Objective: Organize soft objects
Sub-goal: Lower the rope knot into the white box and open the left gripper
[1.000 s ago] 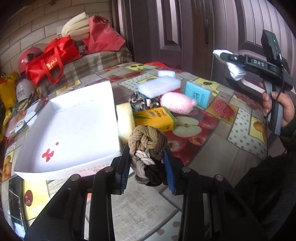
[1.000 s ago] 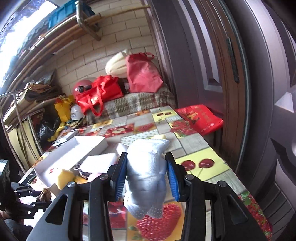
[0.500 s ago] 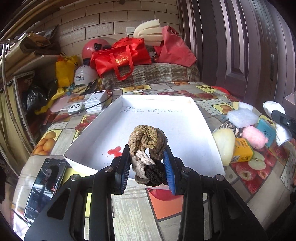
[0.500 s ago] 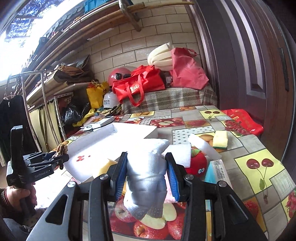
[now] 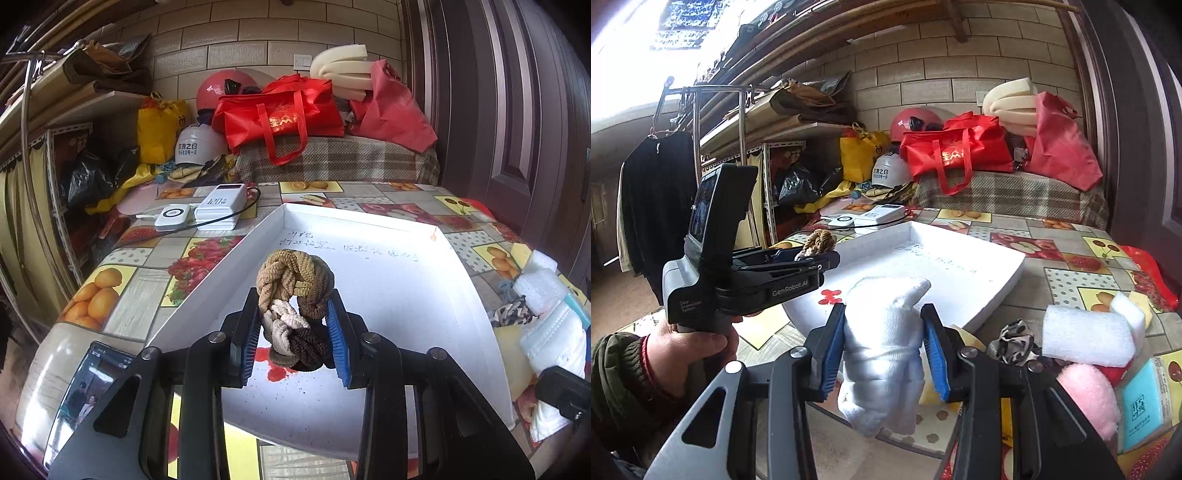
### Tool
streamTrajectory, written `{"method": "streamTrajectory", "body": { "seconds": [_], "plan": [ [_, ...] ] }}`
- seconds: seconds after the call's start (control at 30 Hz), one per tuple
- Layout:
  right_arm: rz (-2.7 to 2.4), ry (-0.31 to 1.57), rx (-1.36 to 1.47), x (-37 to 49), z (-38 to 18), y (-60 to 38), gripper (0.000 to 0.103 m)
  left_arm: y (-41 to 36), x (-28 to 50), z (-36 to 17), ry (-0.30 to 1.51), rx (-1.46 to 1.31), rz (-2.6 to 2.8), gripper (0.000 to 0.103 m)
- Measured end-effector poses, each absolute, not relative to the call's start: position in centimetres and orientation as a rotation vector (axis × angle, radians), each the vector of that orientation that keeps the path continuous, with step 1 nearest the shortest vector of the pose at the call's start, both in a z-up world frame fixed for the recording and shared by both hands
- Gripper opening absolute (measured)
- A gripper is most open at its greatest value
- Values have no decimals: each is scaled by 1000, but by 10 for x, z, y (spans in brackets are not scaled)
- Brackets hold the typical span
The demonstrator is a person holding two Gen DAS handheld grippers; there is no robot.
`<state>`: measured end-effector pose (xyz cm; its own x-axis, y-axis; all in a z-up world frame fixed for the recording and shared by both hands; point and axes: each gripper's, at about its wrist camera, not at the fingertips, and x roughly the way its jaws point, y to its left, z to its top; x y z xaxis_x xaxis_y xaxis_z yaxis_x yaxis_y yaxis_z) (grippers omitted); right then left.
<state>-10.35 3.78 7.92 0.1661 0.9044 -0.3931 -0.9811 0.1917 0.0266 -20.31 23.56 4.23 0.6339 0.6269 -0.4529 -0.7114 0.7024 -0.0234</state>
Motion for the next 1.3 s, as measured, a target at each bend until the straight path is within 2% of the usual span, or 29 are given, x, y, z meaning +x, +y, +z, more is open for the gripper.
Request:
{"method": "streamTrajectory", "body": {
  "seconds": [0.43,0.5,0.6,0.63,0.67,0.7,0.73,0.77,1.03,1.17,1.3],
  "plan": [
    [1311,427,-280,-103,68,104,40,281,-186,37,472,-313,773,34],
    [1294,450,-275,-98,66,111,40,283,-185,36,484,-326,759,38],
    [1259,501,-282,-92,62,121,43,283,-185,36,486,-325,775,51],
    [1250,519,-286,-90,61,123,55,282,-186,37,477,-321,782,61],
    [1240,530,-284,-87,60,123,76,281,-187,38,467,-317,787,77],
    [1232,534,-277,-86,60,121,86,280,-188,39,459,-314,788,85],
    [1226,534,-267,-86,61,119,89,279,-188,39,456,-312,793,97],
    [1226,536,-262,-85,61,118,89,279,-189,39,455,-311,797,103],
    [1222,528,-255,-87,64,117,90,287,-201,39,414,-367,824,103],
    [1219,528,-243,-85,66,117,102,289,-208,40,384,-394,829,103],
    [1217,545,-215,-79,65,115,102,289,-212,40,363,-404,831,103]
  ]
}}
